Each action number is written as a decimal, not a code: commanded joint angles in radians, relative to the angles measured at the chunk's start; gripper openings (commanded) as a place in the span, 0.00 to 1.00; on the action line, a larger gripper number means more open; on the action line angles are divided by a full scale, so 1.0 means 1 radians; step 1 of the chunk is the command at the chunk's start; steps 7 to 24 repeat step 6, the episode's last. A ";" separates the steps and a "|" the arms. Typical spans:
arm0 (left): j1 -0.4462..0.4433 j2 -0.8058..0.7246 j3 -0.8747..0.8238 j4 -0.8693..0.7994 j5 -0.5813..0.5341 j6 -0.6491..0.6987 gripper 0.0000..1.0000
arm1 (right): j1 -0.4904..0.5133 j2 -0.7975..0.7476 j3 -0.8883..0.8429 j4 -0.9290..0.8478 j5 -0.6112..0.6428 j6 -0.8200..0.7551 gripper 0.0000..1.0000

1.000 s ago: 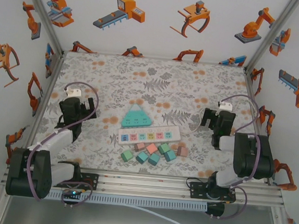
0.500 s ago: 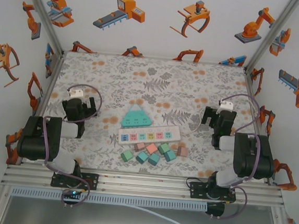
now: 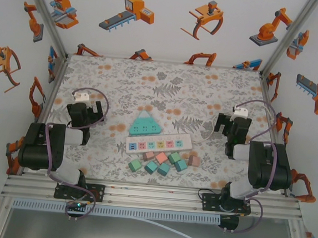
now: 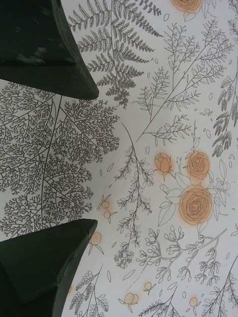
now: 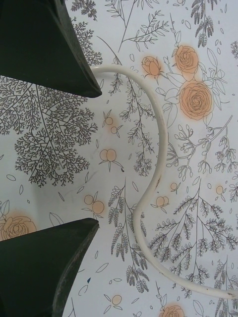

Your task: Pull the plug off the socket

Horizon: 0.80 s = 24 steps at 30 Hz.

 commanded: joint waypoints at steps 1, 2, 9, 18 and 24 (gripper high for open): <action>0.006 -0.005 0.018 0.006 0.011 0.014 0.97 | -0.002 0.007 0.024 0.028 0.004 0.003 0.99; 0.007 -0.006 0.019 0.003 0.011 0.012 0.97 | -0.002 0.006 0.022 0.028 0.005 0.003 0.99; 0.006 -0.005 0.018 0.005 0.011 0.012 0.97 | 0.000 0.005 0.017 0.032 0.000 -0.003 0.99; 0.006 -0.005 0.018 0.005 0.011 0.012 0.97 | 0.000 0.005 0.017 0.032 0.000 -0.003 0.99; 0.006 -0.005 0.018 0.005 0.011 0.012 0.97 | 0.000 0.005 0.017 0.032 0.000 -0.003 0.99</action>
